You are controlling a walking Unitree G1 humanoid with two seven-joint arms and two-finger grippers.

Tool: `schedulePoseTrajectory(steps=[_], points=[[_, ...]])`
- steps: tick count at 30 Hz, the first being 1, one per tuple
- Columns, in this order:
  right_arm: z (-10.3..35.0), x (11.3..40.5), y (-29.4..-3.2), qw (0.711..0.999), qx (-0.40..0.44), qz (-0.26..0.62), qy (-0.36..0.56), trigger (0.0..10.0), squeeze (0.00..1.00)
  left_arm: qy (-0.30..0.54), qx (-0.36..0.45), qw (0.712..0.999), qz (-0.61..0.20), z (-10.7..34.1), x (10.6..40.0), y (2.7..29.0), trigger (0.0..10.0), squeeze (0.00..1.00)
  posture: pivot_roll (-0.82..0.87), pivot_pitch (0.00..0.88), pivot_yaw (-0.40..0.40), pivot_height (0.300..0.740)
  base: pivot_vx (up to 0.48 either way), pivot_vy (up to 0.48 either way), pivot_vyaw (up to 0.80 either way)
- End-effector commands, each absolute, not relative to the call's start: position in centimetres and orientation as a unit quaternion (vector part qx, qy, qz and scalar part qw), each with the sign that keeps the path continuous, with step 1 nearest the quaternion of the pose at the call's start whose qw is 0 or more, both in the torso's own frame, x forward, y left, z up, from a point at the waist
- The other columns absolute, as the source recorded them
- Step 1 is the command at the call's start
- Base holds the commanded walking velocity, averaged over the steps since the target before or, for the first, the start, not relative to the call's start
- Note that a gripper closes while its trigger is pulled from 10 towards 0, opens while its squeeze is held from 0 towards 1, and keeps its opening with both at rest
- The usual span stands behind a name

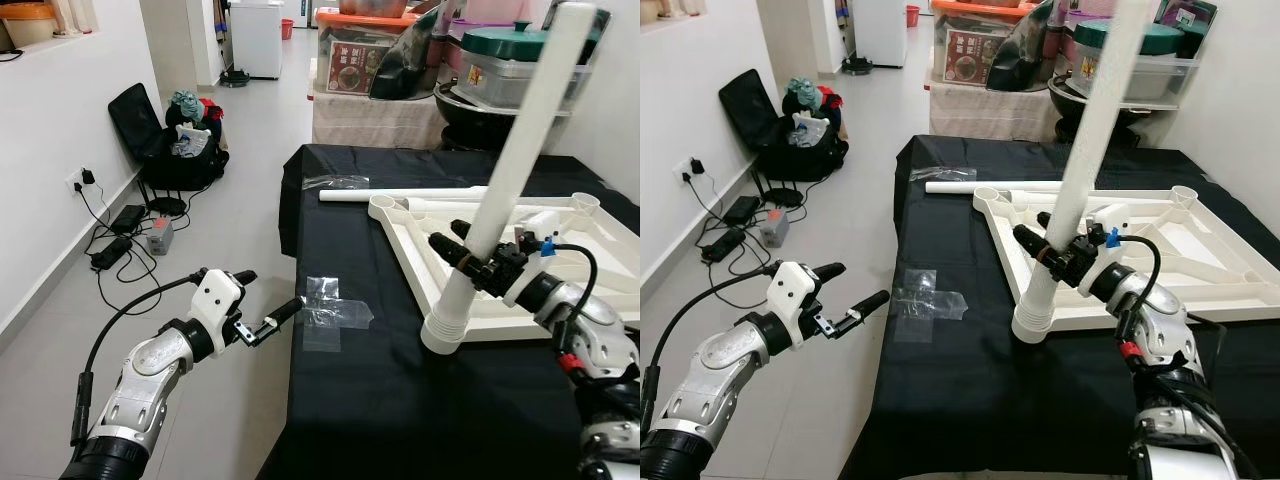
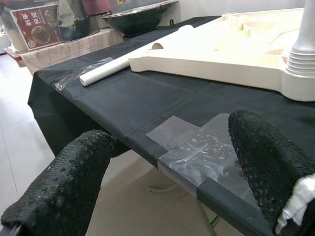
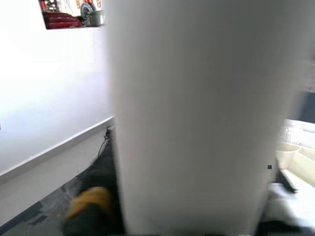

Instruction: Building children table

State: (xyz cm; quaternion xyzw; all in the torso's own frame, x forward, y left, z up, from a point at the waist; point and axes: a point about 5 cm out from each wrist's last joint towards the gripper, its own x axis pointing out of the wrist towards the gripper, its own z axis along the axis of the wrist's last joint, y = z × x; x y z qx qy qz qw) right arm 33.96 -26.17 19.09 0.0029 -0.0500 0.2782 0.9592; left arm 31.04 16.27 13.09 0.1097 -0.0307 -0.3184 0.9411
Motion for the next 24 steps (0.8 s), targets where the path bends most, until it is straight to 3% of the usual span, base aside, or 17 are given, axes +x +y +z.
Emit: schedulePoseTrajectory(steps=[1, 6, 19, 22, 24], points=[[19.8, 34.0, -27.4, 0.968, -0.010, 0.245, -0.061, 0.0, 0.00, -0.028, 0.109, 0.942, -0.316, 13.1, 30.9, 16.6, 10.0, 0.00, 0.07, 0.000, -0.079, 0.740, 0.000, 0.000, 0.00], [19.4, 33.9, -27.8, 0.975, -0.017, 0.215, -0.060, 0.0, 0.00, -0.027, 0.109, 0.942, -0.317, 13.0, 31.0, 16.6, 10.0, 0.00, 0.07, 0.000, -0.079, 0.740, 0.000, 0.000, 0.00], [17.0, 33.0, -25.3, 0.976, -0.028, 0.211, -0.043, 0.0, 0.00, -0.027, 0.108, 0.941, -0.319, 12.9, 31.0, 16.3, 10.0, 0.00, 0.05, 0.000, -0.077, 0.740, 0.000, 0.000, 0.00], [16.0, 33.0, -25.0, 0.985, -0.029, 0.169, -0.019, 0.0, 0.00, -0.028, 0.107, 0.941, -0.318, 12.9, 31.0, 16.3, 10.0, 0.00, 0.05, 0.000, -0.080, 0.740, 0.000, 0.000, 0.00], [14.7, 32.9, -24.3, 0.995, -0.026, 0.093, 0.013, 0.0, 0.00, -0.027, 0.106, 0.942, -0.317, 12.8, 31.0, 16.2, 10.0, 0.00, 0.05, 0.000, -0.079, 0.740, 0.000, 0.000, 0.00]])
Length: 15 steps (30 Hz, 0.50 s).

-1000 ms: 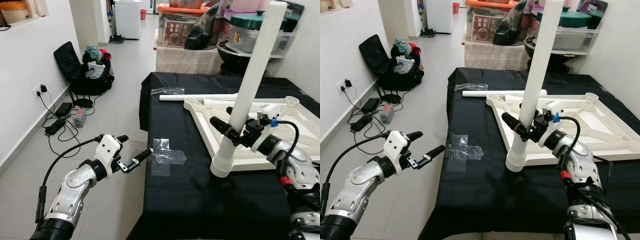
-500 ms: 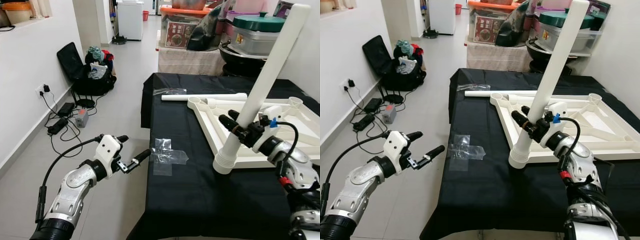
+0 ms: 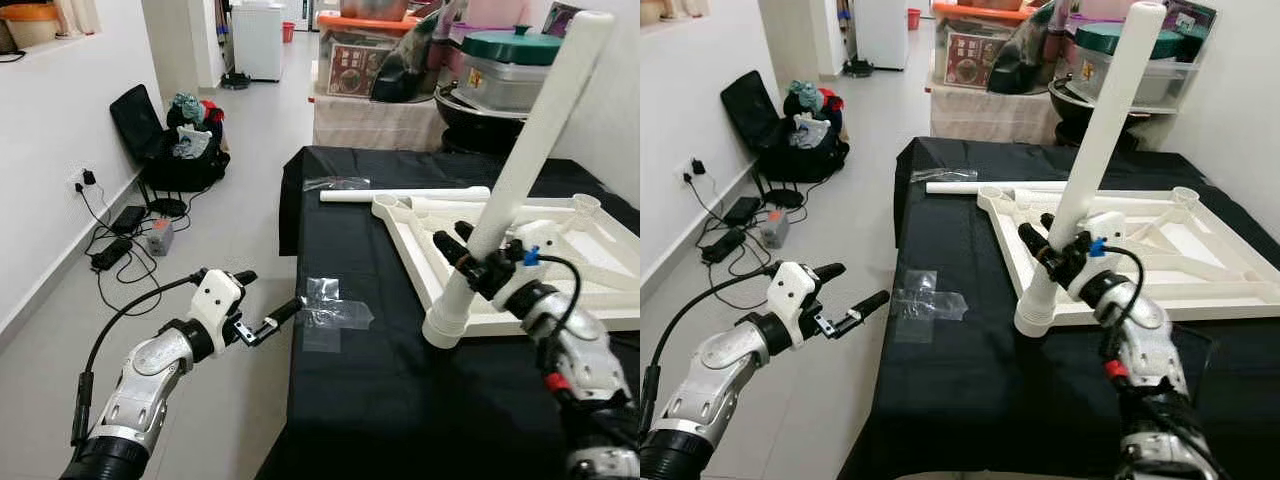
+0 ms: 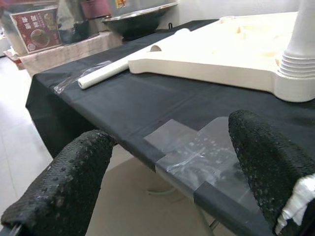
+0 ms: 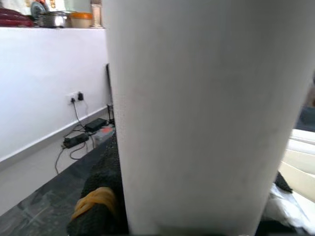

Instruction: Building children table

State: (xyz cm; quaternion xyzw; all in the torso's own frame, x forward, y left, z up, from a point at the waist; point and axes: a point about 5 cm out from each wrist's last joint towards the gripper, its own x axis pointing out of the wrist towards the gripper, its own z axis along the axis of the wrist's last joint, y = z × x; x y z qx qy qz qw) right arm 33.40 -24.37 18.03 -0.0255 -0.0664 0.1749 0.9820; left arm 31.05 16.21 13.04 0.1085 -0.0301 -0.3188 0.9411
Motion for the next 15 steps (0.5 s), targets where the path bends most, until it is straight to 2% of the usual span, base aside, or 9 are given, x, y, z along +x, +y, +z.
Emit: schedulePoseTrajectory(steps=[1, 2, 4, 9, 15], points=[[14.7, 32.9, -24.3, 0.995, -0.026, 0.093, 0.013, 0.0, 0.00, -0.027, 0.106, 0.942, -0.317, 12.8, 31.0, 16.2, 10.0, 0.00, 0.05, 0.000, -0.079, 0.740, 0.000, 0.000, 0.00], [14.1, 32.7, -23.9, 0.998, -0.018, 0.056, 0.030, 0.0, 0.00, -0.026, 0.105, 0.942, -0.317, 12.7, 31.0, 16.2, 10.0, 0.00, 0.05, 0.000, -0.081, 0.740, 0.000, 0.000, 0.00], [14.1, 32.7, -23.9, 0.998, -0.018, 0.056, 0.030, 0.0, 0.00, -0.026, 0.105, 0.942, -0.317, 12.7, 31.0, 16.2, 10.0, 0.00, 0.05, 0.000, -0.081, 0.740, 0.000, 0.000, 0.00], [12.3, 31.2, -21.6, 0.994, 0.041, -0.075, 0.062, 0.0, 0.00, -0.026, 0.101, 0.943, -0.315, 12.6, 31.0, 16.0, 10.0, 0.00, 0.05, 0.000, -0.086, 0.740, 0.000, 0.000, 0.00], [11.9, 30.3, -20.7, 0.990, 0.041, -0.110, 0.073, 0.0, 0.00, -0.025, 0.099, 0.944, -0.312, 12.5, 30.9, 16.0, 10.0, 0.00, 0.04, 0.000, -0.090, 0.740, 0.000, 0.000, 0.00]])
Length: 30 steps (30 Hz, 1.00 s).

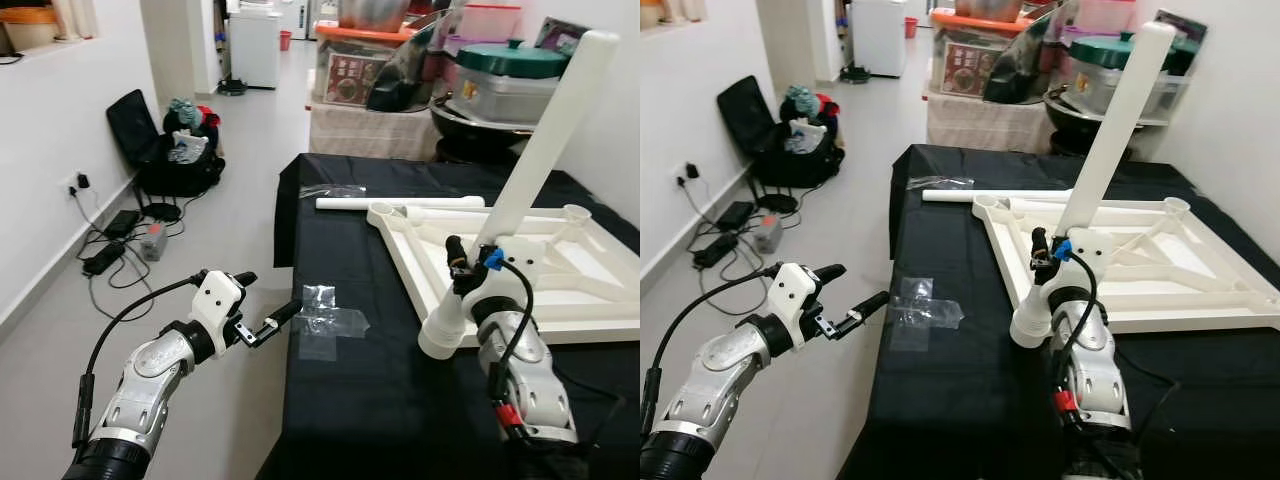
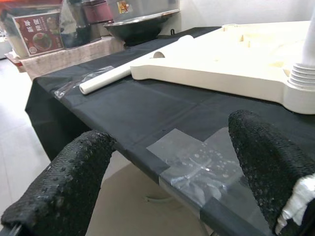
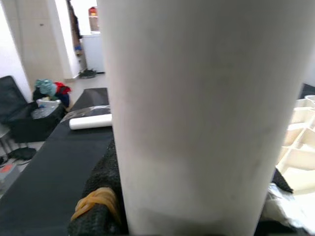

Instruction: Building children table

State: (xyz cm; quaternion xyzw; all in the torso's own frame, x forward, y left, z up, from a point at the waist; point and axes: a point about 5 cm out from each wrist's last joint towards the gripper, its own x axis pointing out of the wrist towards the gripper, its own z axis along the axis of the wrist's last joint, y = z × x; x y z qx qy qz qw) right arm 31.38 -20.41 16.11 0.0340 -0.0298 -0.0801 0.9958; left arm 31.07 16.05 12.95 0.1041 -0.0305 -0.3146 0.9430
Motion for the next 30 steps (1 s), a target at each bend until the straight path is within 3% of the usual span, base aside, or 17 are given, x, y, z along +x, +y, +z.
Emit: schedulePoseTrajectory(steps=[1, 8, 17, 18, 20, 21, 30], points=[[11.9, 30.3, -20.7, 0.990, 0.041, -0.110, 0.073, 0.0, 0.00, -0.025, 0.099, 0.944, -0.312, 12.5, 30.9, 16.0, 10.0, 0.00, 0.04, 0.000, -0.090, 0.740, 0.000, 0.000, 0.00], [12.5, 29.8, -19.7, 0.981, 0.049, -0.174, 0.074, 0.0, 0.00, -0.024, 0.094, 0.948, -0.304, 12.3, 30.9, 15.8, 10.0, 0.00, 0.05, 0.000, -0.104, 0.740, 0.000, 0.000, 0.00], [12.7, 29.7, -18.8, 0.978, 0.068, -0.174, 0.094, 0.0, 0.00, -0.022, 0.093, 0.949, -0.302, 12.2, 30.8, 15.8, 10.0, 0.00, 0.05, 0.000, -0.103, 0.740, 0.000, 0.000, 0.00], [12.5, 29.6, -18.6, 0.978, 0.069, -0.168, 0.102, 4.4, 0.00, -0.022, 0.093, 0.948, -0.302, 12.2, 30.8, 15.8, 10.0, 0.00, 0.05, 0.000, -0.103, 0.740, 0.000, 0.000, 0.00], [12.5, 29.6, -18.6, 0.978, 0.069, -0.168, 0.102, 4.4, 0.00, -0.022, 0.093, 0.948, -0.302, 12.2, 30.8, 15.8, 10.0, 0.00, 0.05, 0.000, -0.103, 0.740, 0.000, 0.000, 0.00], [12.5, 29.5, -18.4, 0.978, 0.070, -0.168, 0.106, 10.0, 0.00, -0.021, 0.093, 0.948, -0.303, 12.2, 30.8, 15.8, 10.0, 0.00, 0.05, 0.000, -0.101, 0.740, 0.000, 0.000, 0.00], [13.9, 29.4, -18.6, 0.978, 0.069, -0.179, 0.079, 10.0, 0.03, -0.020, 0.095, 0.947, -0.306, 12.3, 30.8, 15.9, 10.0, 0.00, 0.04, 0.000, -0.091, 0.740, 0.000, 0.000, 0.00]])
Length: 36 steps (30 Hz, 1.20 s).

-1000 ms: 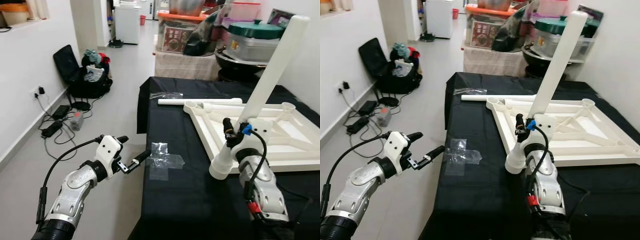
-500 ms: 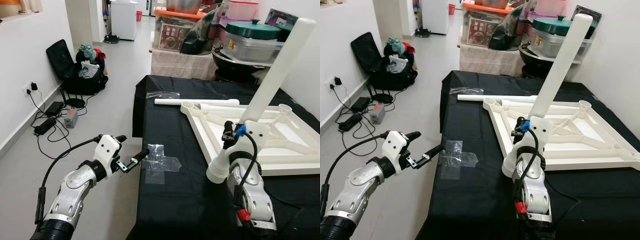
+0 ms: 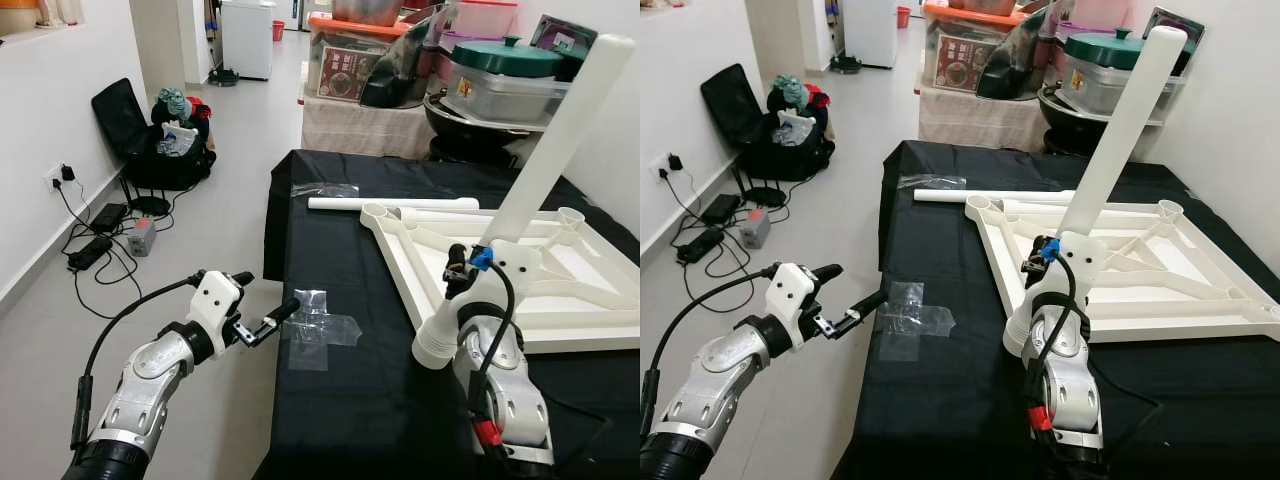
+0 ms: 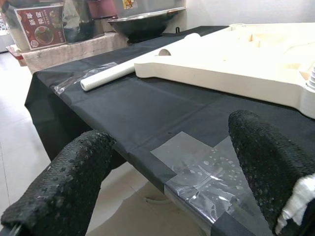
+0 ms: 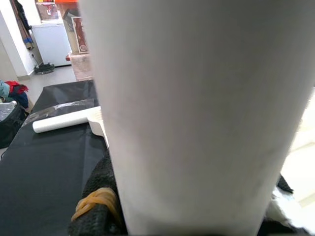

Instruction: Building children table

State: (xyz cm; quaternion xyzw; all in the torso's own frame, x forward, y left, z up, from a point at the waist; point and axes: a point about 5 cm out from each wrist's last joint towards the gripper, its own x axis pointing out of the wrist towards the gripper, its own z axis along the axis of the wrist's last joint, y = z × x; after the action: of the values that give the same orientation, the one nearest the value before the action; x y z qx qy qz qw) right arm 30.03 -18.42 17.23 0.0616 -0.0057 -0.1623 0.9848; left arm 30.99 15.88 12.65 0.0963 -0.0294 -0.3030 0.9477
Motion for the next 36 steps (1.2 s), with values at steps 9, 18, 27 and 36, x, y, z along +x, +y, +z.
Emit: schedulePoseTrajectory(steps=[9, 18, 27, 36], points=[[15.1, 29.5, -18.4, 0.982, 0.079, -0.162, 0.052, 10.0, 0.78, -0.020, 0.096, 0.947, -0.307, 12.3, 30.9, 16.0, 10.0, 0.00, 0.03, 0.000, -0.084, 0.740, 0.000, 0.000, 0.00], [17.2, 29.4, -18.5, 0.992, 0.080, -0.097, 0.003, 10.0, 0.00, -0.020, 0.097, 0.946, -0.309, 12.4, 30.9, 16.1, 10.0, 0.00, 0.03, 0.000, -0.079, 0.740, 0.000, 0.000, 0.00], [18.2, 29.7, -19.8, 0.998, 0.055, -0.042, -0.006, 10.0, 0.00, -0.019, 0.097, 0.945, -0.312, 12.3, 31.0, 16.1, 10.0, 0.00, 0.02, 0.000, -0.074, 0.740, 0.000, 0.000, 0.00], [19.5, 30.8, -21.1, 1.000, 0.020, -0.004, -0.017, 10.0, 0.00, -0.020, 0.096, 0.943, -0.317, 12.3, 31.0, 15.9, 10.0, 0.00, 0.03, 0.000, -0.075, 0.740, 0.000, 0.000, 0.00]])
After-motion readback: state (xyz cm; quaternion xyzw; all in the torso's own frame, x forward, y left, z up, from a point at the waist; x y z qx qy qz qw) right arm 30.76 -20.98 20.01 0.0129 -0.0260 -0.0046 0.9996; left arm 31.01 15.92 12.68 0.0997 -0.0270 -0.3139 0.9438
